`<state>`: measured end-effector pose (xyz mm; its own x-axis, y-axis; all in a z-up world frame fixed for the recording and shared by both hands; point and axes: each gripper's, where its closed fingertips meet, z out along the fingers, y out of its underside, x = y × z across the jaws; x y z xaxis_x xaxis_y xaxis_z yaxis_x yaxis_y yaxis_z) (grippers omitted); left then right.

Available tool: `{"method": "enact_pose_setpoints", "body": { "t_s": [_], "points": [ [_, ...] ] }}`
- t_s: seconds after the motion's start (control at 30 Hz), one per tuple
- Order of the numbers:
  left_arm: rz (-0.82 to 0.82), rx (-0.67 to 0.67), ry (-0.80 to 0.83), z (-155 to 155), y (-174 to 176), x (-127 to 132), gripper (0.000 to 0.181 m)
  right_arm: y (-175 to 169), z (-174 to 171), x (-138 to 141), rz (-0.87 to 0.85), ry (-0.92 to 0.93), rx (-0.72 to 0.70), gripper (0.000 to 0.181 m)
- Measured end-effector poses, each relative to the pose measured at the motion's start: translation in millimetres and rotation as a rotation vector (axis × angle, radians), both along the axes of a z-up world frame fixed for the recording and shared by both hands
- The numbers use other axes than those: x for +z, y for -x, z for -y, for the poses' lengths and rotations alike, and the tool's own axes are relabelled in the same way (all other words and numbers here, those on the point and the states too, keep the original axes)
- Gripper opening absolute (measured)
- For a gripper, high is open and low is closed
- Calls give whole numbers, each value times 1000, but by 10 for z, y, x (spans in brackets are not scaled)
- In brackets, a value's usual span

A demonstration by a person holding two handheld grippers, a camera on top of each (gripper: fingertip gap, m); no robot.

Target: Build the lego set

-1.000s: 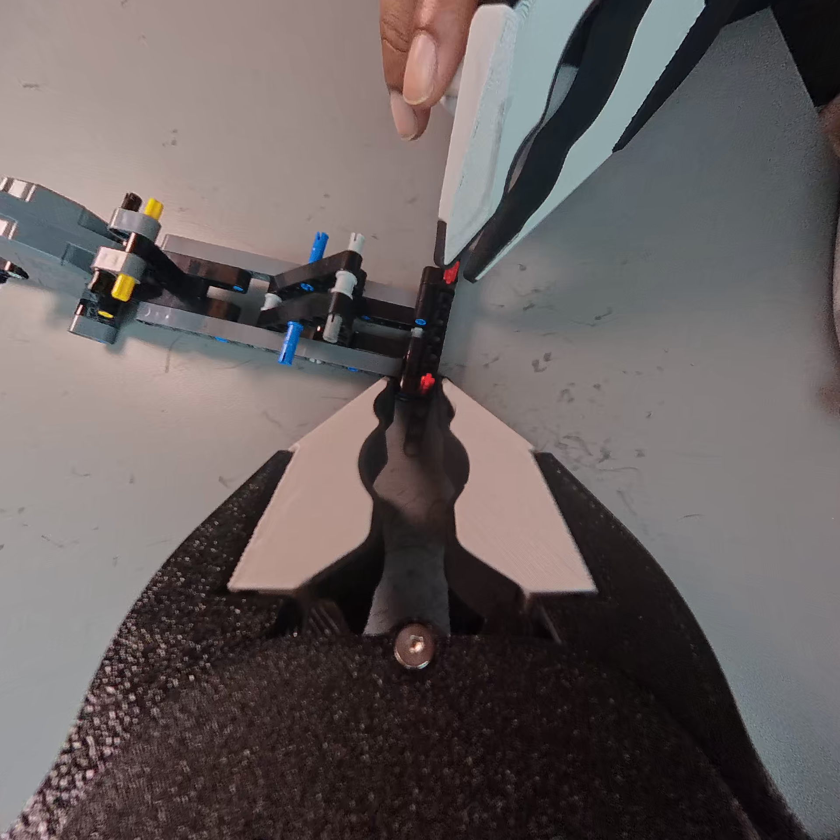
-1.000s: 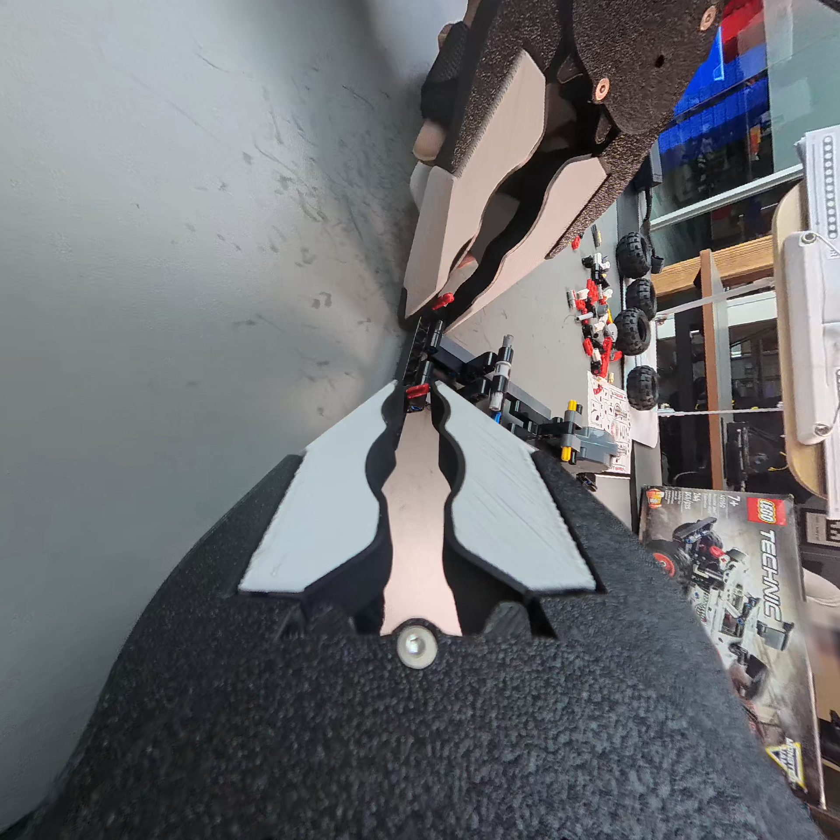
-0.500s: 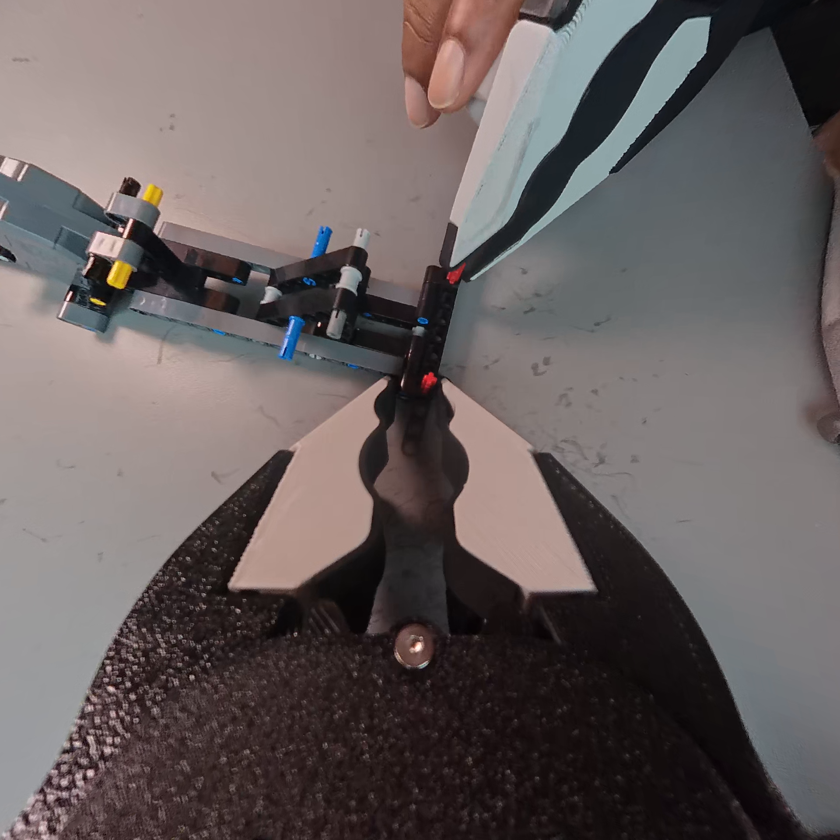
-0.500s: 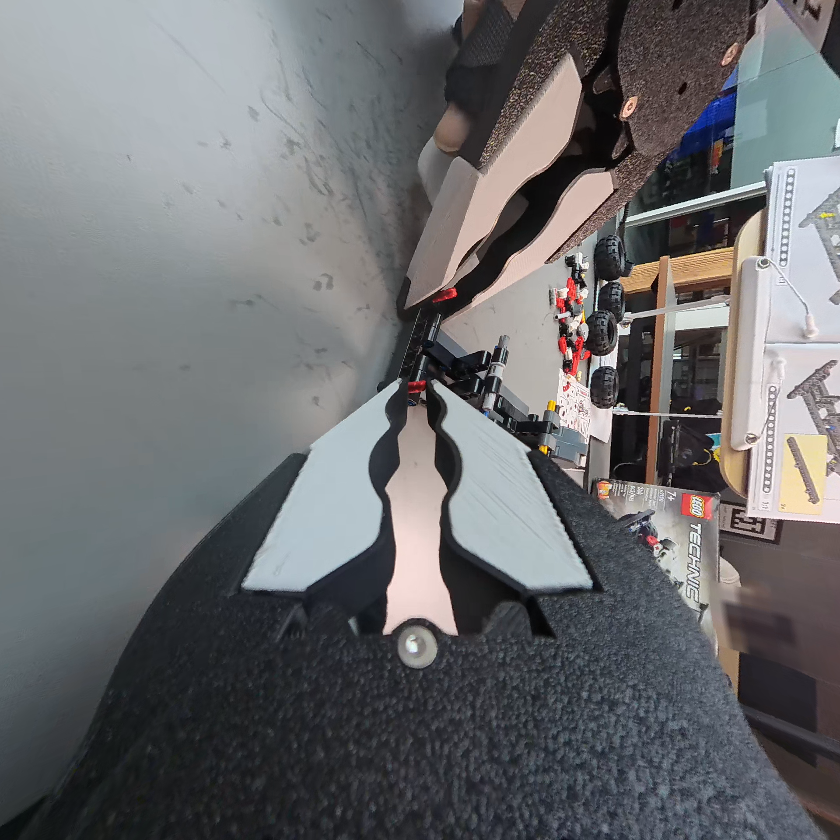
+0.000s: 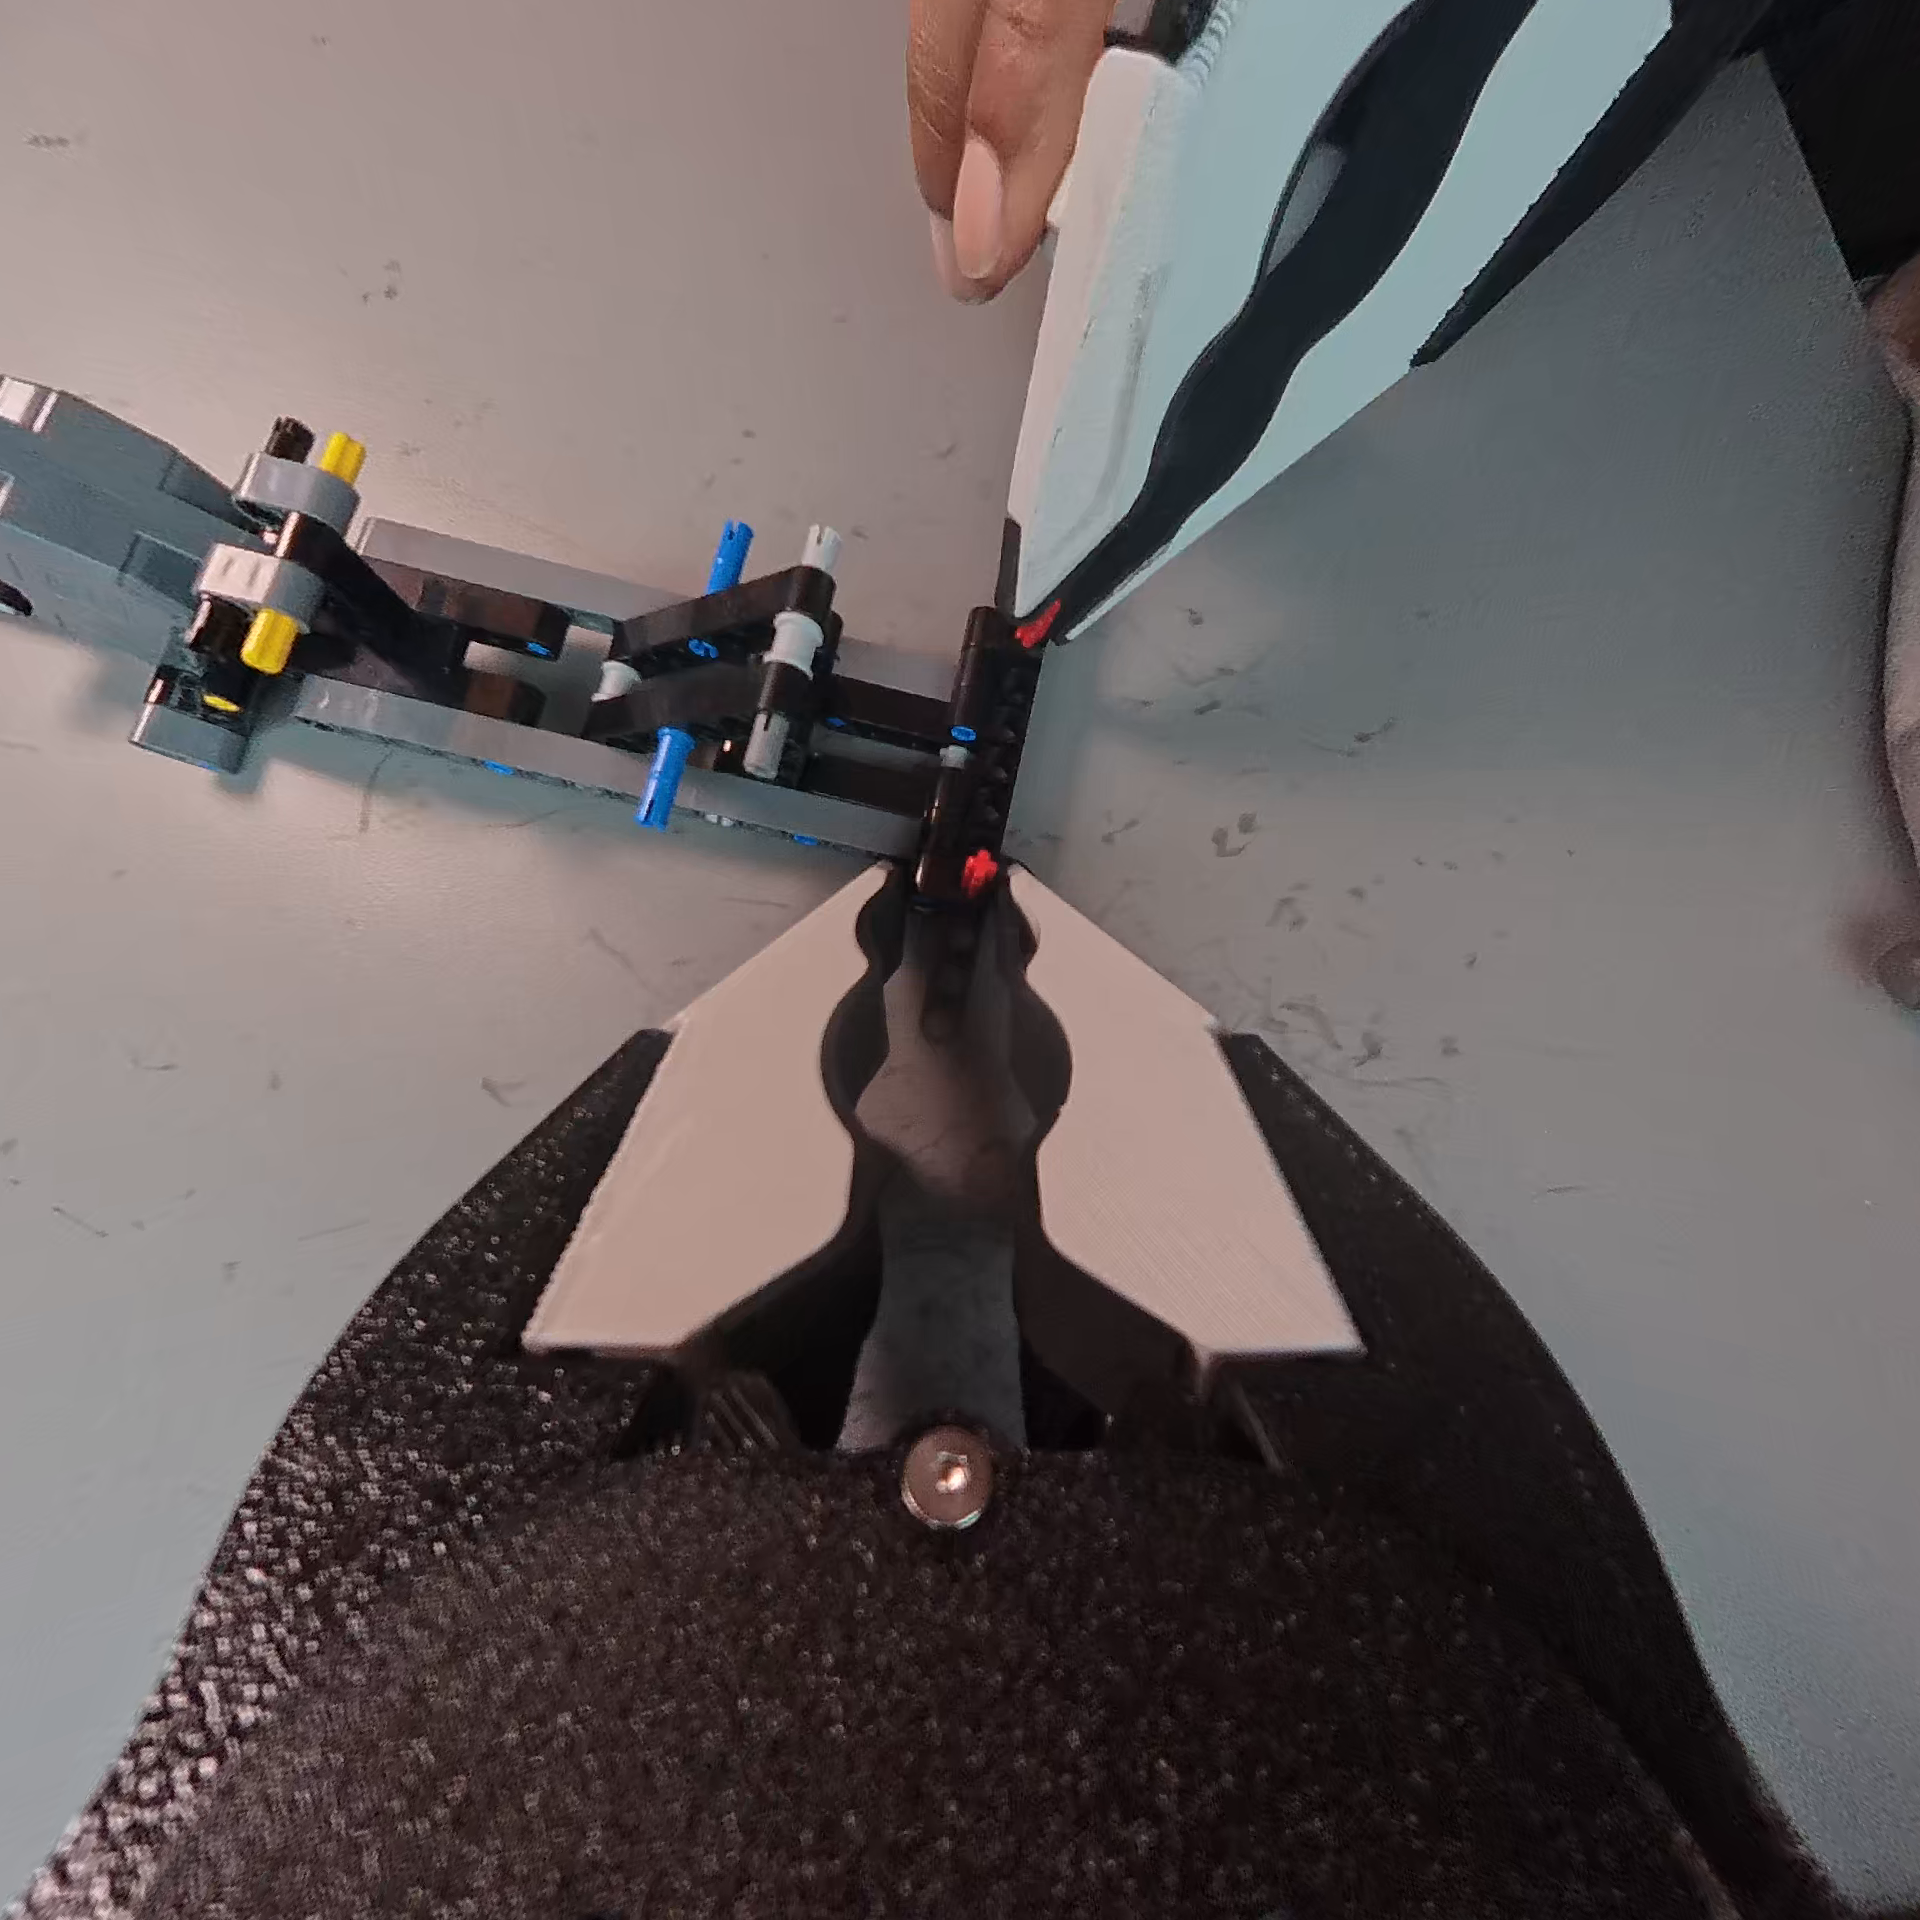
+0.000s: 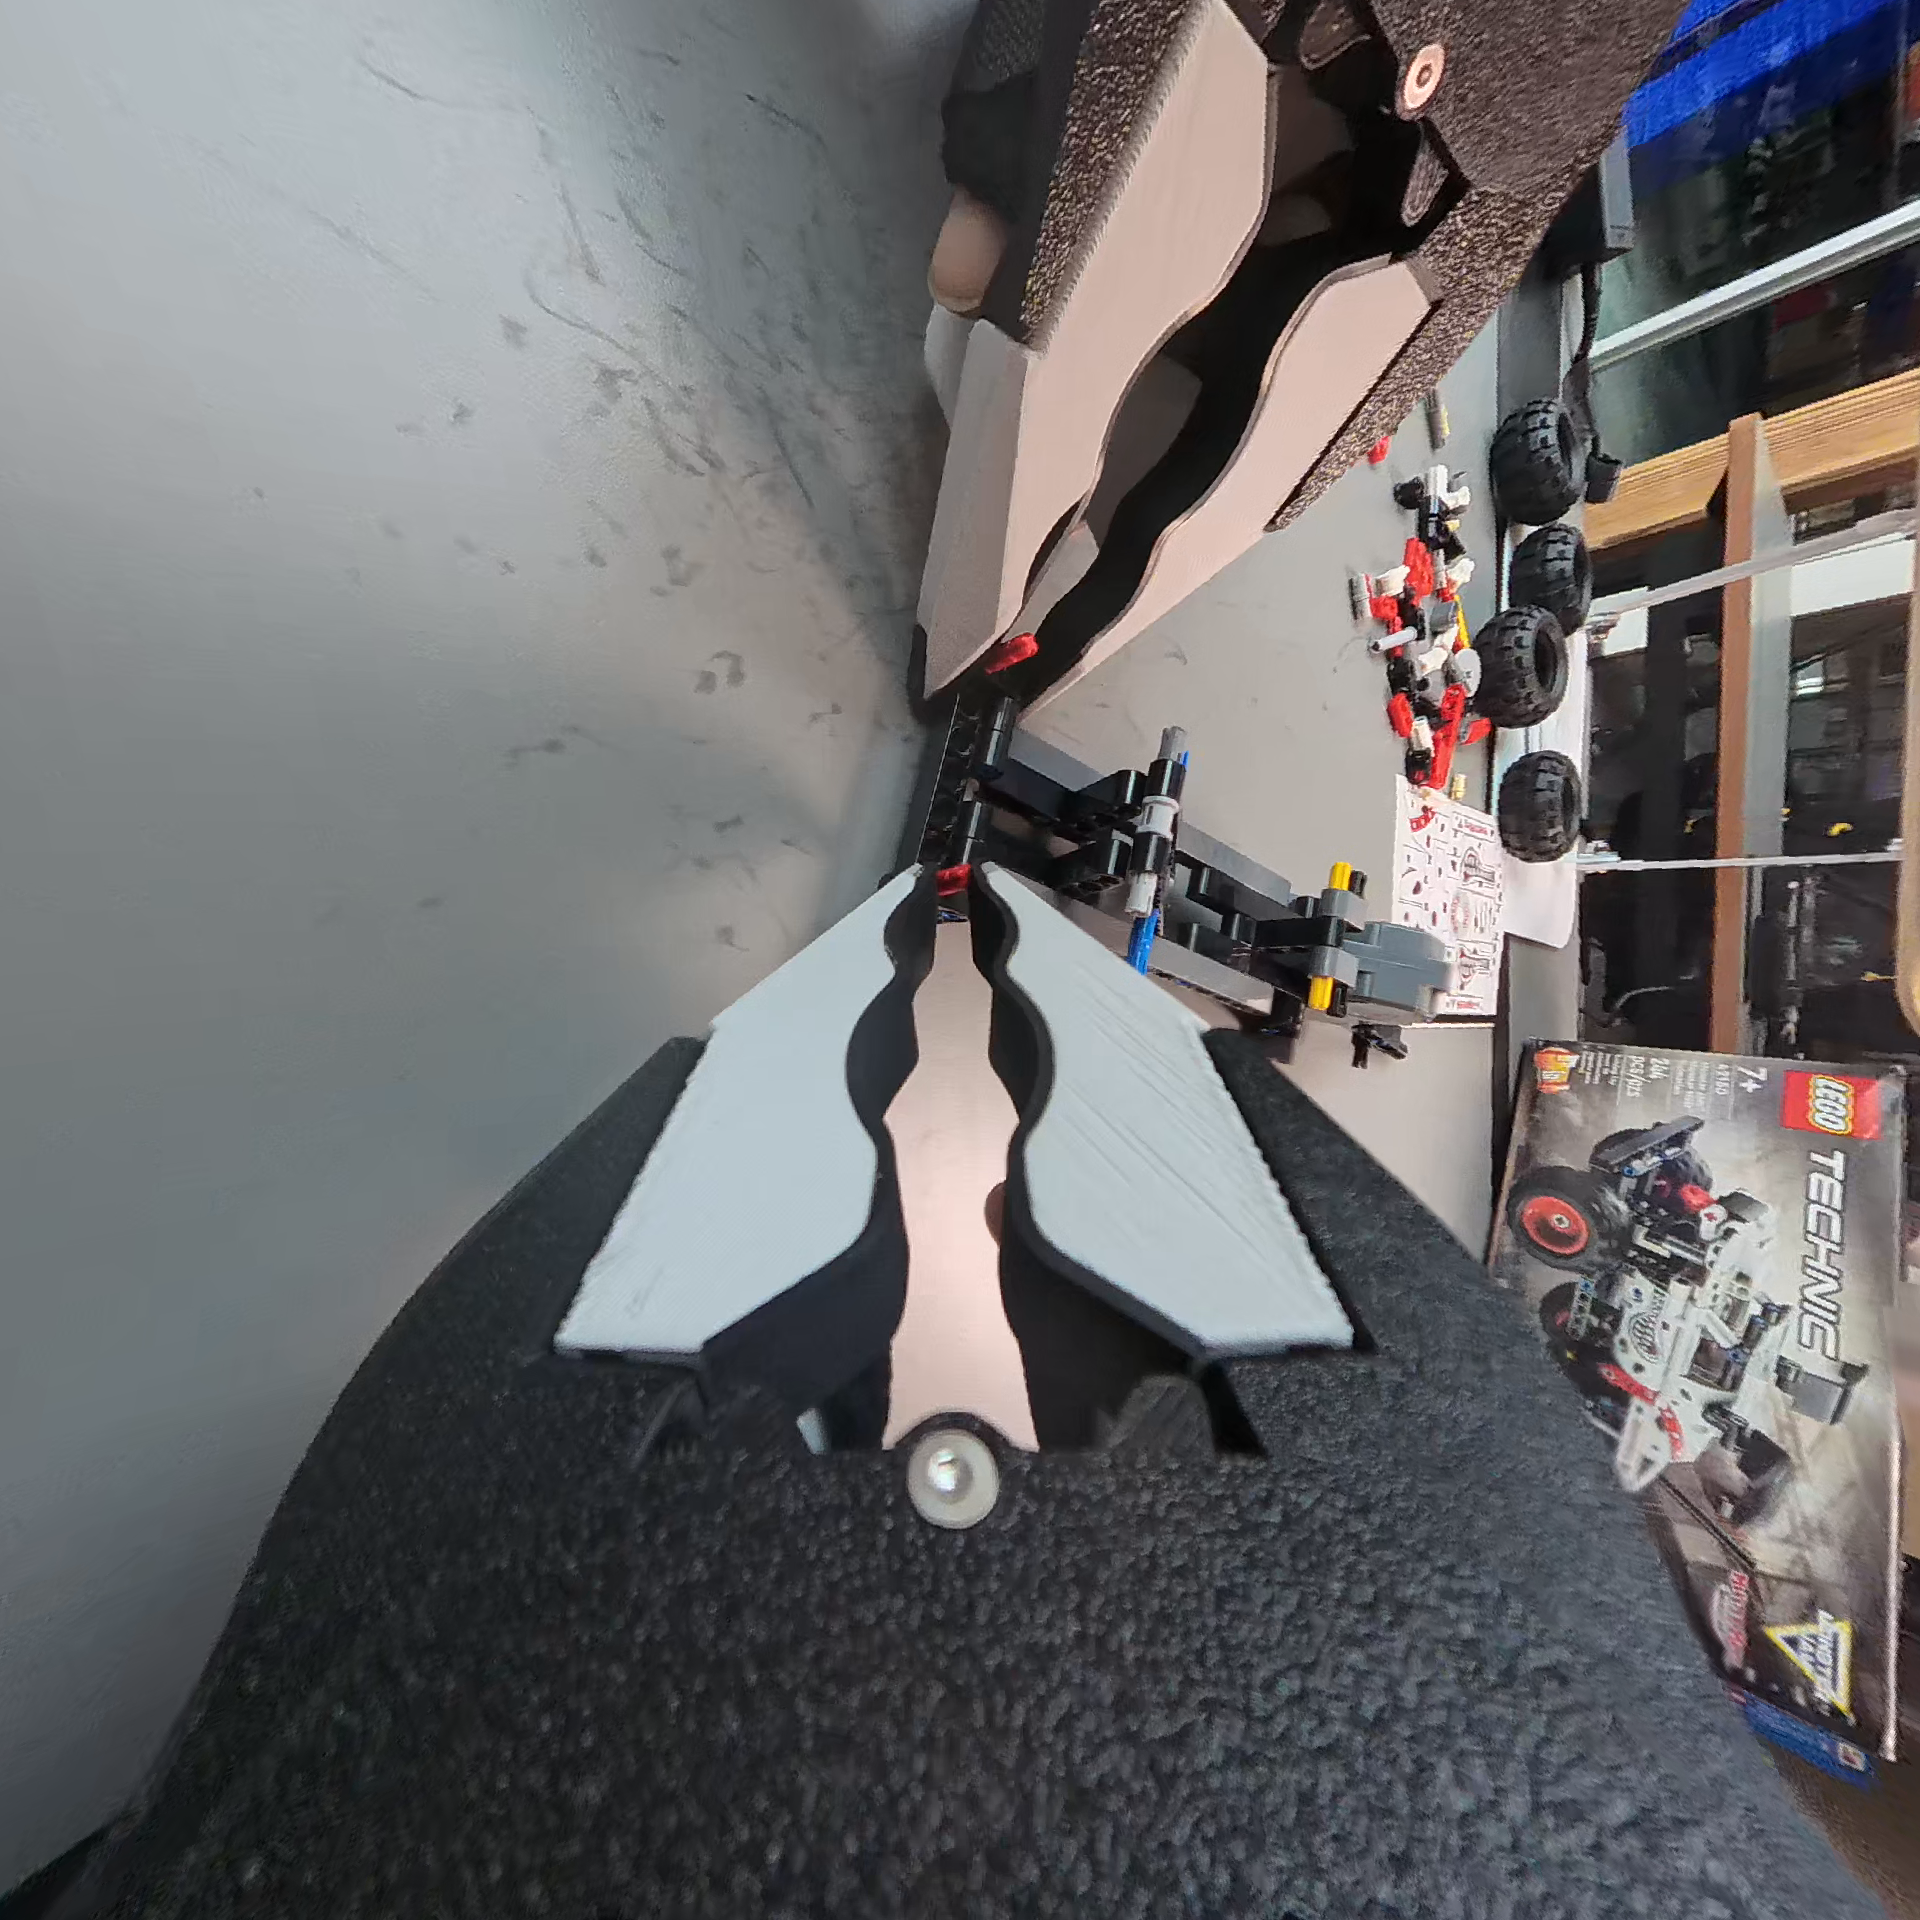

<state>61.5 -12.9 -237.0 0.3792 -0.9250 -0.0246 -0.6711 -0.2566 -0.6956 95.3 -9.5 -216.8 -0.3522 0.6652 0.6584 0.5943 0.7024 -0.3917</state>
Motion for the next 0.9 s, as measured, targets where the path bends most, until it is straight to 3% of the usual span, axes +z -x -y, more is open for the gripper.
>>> {"method": "enact_pose_setpoints", "body": {
  "t_s": [0.23, 0.3, 0.37, 0.63, 0.9],
  "points": [
    [-1, -2, -4, 0, 0, 1, 18, -4, -11, 11, -20, 141, -25, 9],
    [-3, -3, -9, 0, -1, 2, 18, -41, 15, 44, -39, 219, -21, 32],
    [-4, -3, -12, -1, 0, 2, 18, -92, 4, 105, -56, 275, -43, 35],
    [-6, -7, -20, -1, -1, 3, 18, -101, -23, 0, -58, 437, -204, 30],
    [-6, 2, -21, -4, 2, 4, 18, -19, -29, -152, 31, 506, -224, 26]
  ]
}}
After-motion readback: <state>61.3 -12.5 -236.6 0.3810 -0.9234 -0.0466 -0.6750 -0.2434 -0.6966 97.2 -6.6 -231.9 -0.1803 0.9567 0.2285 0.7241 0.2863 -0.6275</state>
